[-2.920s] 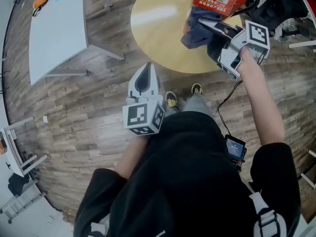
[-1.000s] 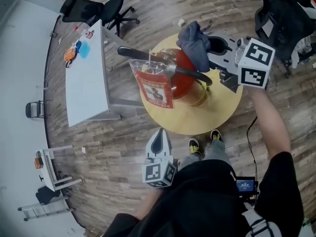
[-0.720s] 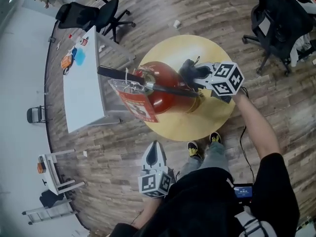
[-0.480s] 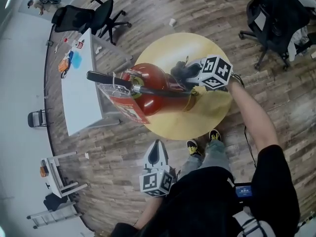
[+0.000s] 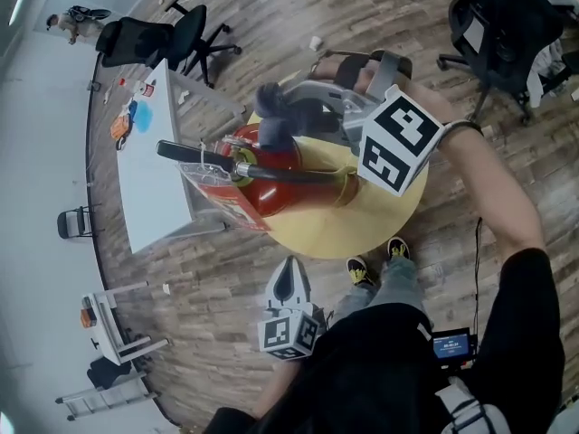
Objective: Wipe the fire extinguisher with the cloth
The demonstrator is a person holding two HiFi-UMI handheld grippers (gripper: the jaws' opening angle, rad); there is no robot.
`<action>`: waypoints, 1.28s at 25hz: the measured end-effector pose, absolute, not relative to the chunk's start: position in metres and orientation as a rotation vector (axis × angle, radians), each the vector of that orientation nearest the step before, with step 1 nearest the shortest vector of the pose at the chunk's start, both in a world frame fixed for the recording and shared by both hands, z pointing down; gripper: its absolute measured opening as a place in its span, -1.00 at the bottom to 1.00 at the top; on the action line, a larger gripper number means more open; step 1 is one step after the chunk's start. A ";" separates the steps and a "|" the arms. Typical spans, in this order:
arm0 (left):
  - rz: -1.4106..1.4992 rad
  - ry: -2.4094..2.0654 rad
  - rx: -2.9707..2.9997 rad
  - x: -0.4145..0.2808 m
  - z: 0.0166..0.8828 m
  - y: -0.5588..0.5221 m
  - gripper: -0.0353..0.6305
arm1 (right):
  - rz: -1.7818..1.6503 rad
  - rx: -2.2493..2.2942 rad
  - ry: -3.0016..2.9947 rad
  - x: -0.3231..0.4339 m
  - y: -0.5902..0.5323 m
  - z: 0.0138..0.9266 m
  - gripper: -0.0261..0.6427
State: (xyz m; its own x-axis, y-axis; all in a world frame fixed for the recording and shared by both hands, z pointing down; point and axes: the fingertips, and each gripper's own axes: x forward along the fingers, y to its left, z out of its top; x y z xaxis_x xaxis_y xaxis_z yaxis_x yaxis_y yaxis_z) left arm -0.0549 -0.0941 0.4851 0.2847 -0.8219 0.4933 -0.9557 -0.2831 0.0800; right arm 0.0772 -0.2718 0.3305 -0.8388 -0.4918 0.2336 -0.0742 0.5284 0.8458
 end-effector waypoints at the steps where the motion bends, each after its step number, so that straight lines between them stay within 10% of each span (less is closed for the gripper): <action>1: 0.514 -1.604 2.203 -0.055 0.486 -0.095 -0.82 | -1.290 0.463 -2.269 0.077 -0.274 0.337 -0.57; 16: 0.489 -1.596 2.192 -0.056 0.490 -0.103 -0.82 | -1.994 0.310 -1.428 0.055 -0.303 0.334 -0.56; 32: 0.520 -1.627 2.068 -0.073 0.509 -0.108 -0.82 | -1.522 -0.246 -1.766 0.052 -0.299 0.589 -0.56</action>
